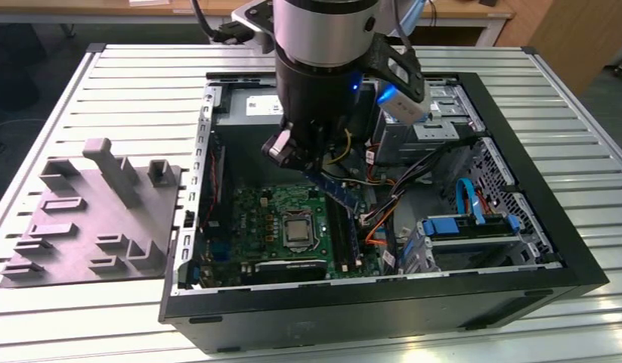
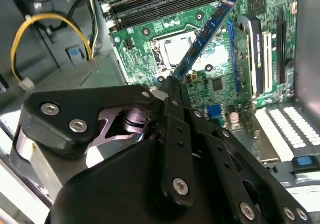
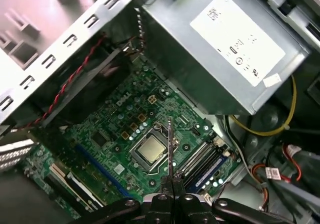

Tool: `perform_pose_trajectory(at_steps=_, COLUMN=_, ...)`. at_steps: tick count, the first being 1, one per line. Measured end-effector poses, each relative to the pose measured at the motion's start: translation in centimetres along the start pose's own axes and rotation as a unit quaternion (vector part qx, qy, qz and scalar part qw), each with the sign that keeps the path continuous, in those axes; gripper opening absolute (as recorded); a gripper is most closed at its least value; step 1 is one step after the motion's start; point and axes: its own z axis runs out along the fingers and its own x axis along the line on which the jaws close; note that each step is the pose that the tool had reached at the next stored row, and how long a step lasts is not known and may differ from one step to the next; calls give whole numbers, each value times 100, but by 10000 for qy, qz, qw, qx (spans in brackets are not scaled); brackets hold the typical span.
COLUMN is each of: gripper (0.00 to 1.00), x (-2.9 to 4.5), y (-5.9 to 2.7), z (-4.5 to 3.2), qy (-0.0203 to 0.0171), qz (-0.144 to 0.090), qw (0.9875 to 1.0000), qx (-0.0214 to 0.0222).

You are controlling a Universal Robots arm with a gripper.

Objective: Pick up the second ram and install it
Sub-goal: 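Insert the second ram into the second slot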

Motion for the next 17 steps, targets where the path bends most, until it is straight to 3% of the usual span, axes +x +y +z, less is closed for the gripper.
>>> perform_pose_trajectory(at_steps=5, gripper=12, x=0, y=-1, z=10, qy=-25, qz=448, qw=9990, qx=25)
perform_pose_trajectory(at_steps=9, gripper=12, x=1, y=-1, z=19, qy=-45, qz=813, qw=9967, qx=46)
perform_pose_trajectory(at_steps=13, gripper=12, x=1, y=-1, z=27, qy=-66, qz=1170, qw=9931, qx=66)
perform_pose_trajectory(at_steps=17, gripper=12, x=2, y=-2, z=36, qy=-86, qz=1534, qw=9881, qx=87)
